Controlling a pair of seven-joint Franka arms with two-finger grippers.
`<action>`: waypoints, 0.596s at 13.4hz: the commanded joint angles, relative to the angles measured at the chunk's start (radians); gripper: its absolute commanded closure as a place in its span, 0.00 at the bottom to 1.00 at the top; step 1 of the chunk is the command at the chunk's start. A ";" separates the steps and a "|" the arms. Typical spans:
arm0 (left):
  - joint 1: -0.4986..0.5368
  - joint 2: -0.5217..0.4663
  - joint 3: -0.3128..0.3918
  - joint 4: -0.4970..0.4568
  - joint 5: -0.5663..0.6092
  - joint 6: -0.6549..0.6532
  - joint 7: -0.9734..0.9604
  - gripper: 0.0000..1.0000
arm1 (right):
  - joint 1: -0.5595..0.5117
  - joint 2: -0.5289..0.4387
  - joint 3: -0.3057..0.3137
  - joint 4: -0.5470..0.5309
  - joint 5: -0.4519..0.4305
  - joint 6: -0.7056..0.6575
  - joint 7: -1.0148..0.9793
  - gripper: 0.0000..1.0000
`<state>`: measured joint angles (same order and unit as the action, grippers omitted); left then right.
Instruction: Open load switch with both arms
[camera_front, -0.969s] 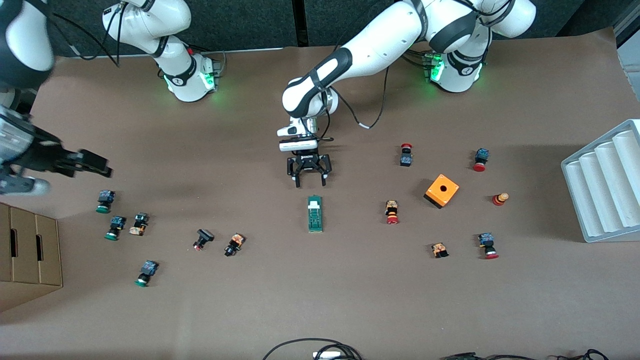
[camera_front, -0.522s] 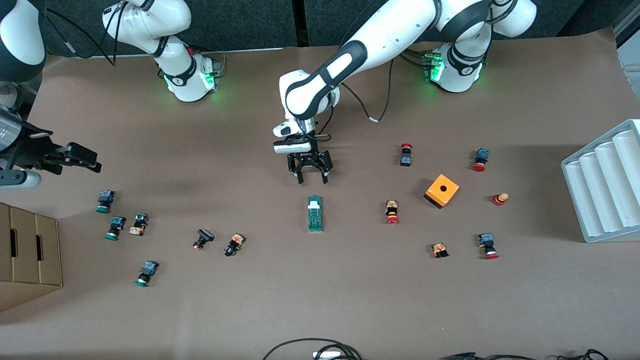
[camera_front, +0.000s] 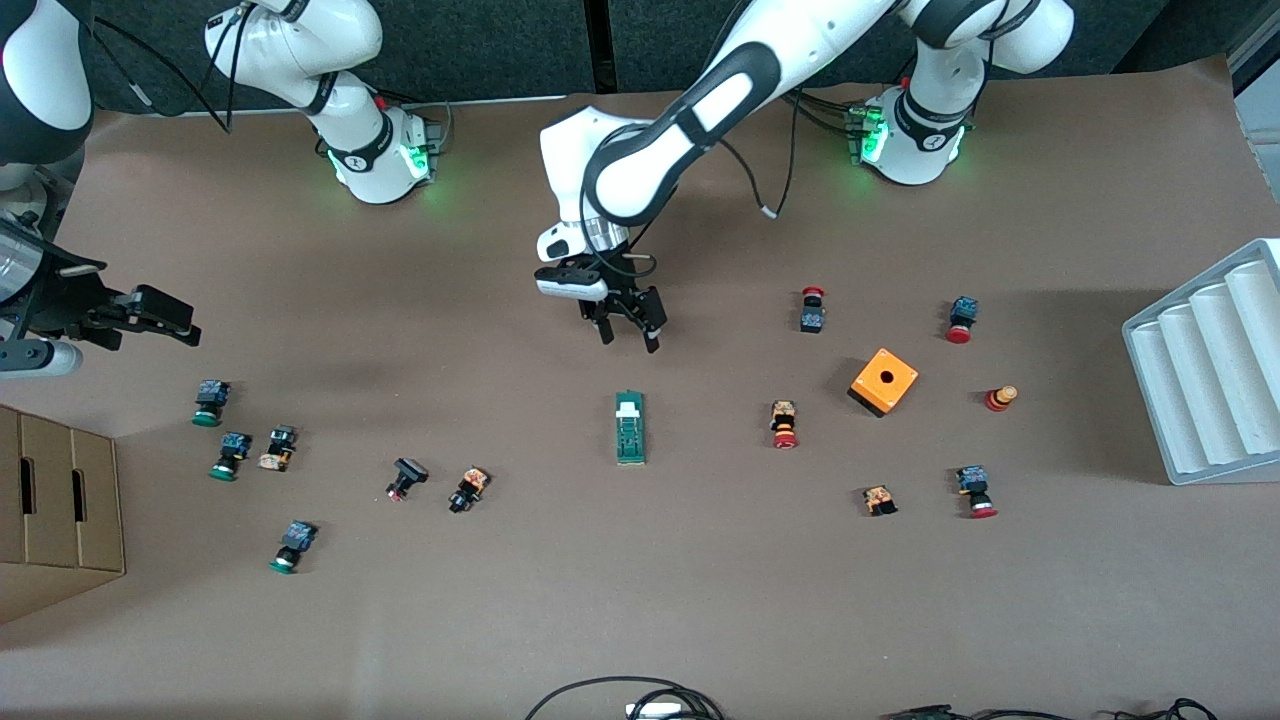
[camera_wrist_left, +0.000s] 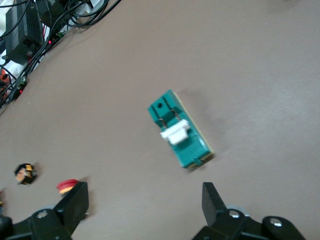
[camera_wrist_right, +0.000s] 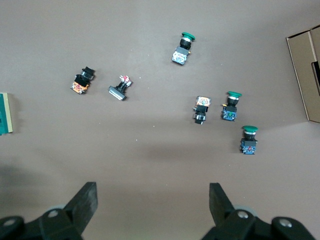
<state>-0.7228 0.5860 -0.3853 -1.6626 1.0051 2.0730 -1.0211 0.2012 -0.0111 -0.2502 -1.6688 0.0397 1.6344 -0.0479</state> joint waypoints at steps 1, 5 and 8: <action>0.058 -0.092 -0.003 -0.017 -0.155 0.002 0.198 0.00 | 0.006 0.000 0.005 0.018 -0.023 -0.008 -0.015 0.00; 0.131 -0.182 -0.003 -0.017 -0.327 -0.008 0.350 0.00 | 0.017 0.002 0.006 0.020 -0.029 0.002 -0.016 0.00; 0.150 -0.235 0.003 -0.016 -0.434 -0.030 0.407 0.00 | 0.012 0.006 0.006 0.020 -0.029 0.004 -0.016 0.00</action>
<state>-0.5858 0.3996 -0.3828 -1.6605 0.6331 2.0658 -0.6600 0.2099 -0.0112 -0.2415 -1.6642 0.0394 1.6365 -0.0539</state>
